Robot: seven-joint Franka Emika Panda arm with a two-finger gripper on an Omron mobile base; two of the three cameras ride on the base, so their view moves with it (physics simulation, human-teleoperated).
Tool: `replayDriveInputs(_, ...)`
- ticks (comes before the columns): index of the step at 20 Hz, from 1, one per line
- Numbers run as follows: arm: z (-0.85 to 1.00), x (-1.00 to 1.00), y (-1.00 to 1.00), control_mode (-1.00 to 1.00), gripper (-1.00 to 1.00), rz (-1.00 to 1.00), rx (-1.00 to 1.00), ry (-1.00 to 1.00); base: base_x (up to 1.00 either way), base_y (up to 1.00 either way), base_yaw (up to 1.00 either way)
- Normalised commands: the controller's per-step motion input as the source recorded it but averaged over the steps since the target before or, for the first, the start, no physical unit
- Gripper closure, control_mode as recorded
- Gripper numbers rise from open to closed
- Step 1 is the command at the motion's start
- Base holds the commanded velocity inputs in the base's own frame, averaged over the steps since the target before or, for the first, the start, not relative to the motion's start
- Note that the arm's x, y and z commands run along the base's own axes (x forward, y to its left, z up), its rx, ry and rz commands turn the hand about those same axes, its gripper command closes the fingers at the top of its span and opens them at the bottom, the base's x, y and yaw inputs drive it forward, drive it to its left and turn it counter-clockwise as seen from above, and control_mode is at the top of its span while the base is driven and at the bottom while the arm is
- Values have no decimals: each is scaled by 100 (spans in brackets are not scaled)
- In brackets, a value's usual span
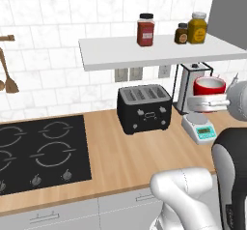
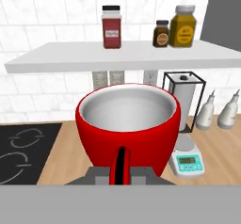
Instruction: Gather all objects into one cabinet and sort the glasses and bowls to opposite sides.
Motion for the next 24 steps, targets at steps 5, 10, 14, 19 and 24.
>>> replayDriveInputs(5, 0, -2, -30, -100, 100, 0, 0, 0, 0, 0, 0)
replayDriveInputs(10, -6, -6, -14, -100, 100, 0, 0, 0, 0, 0, 0)
replayDriveInputs(14, 0, 0, 0, 100, 100, 0, 0, 0, -54, -10, 0)
replayDriveInputs(19, 0, 0, 0, 100, 100, 0, 0, 0, -100, -37, 0)
replayDriveInputs(24, 0, 0, 0, 100, 100, 0, 0, 0, -69, -62, 0)
